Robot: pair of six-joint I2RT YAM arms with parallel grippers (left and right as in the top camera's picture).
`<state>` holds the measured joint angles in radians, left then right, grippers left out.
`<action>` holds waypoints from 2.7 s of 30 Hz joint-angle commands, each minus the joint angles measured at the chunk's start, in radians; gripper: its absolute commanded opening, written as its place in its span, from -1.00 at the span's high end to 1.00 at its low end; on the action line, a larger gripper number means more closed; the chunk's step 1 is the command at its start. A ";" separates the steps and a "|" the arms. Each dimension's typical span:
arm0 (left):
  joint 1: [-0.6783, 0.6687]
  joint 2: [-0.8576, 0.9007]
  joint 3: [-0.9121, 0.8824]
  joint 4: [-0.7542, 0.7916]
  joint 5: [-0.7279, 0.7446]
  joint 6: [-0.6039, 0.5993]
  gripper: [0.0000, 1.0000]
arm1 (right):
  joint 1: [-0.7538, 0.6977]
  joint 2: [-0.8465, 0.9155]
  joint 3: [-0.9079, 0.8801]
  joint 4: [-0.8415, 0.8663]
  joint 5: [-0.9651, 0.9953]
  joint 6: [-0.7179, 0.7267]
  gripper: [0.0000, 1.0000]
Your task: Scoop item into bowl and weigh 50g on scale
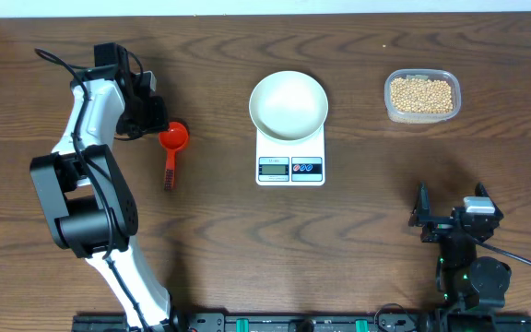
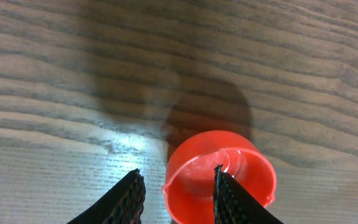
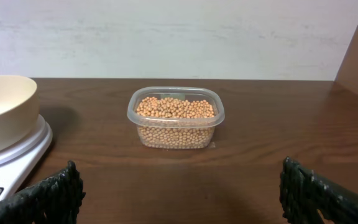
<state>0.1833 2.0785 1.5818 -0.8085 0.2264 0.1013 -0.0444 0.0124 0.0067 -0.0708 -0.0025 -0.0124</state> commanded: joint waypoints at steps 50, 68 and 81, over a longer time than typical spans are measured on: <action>0.000 -0.506 -0.143 0.122 0.063 -0.734 0.86 | 0.006 -0.006 -0.001 -0.004 0.011 -0.011 -0.99; -0.193 -0.575 -0.145 0.042 0.085 -1.002 0.85 | 0.006 -0.005 -0.001 -0.004 0.011 -0.011 -0.99; -0.340 -0.575 -0.145 0.054 0.076 -1.006 0.85 | 0.006 -0.006 -0.001 0.005 0.016 -0.011 -0.99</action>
<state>-0.1432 1.5032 1.4284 -0.7586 0.3058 -0.8944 -0.0444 0.0124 0.0071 -0.0689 0.0170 -0.0124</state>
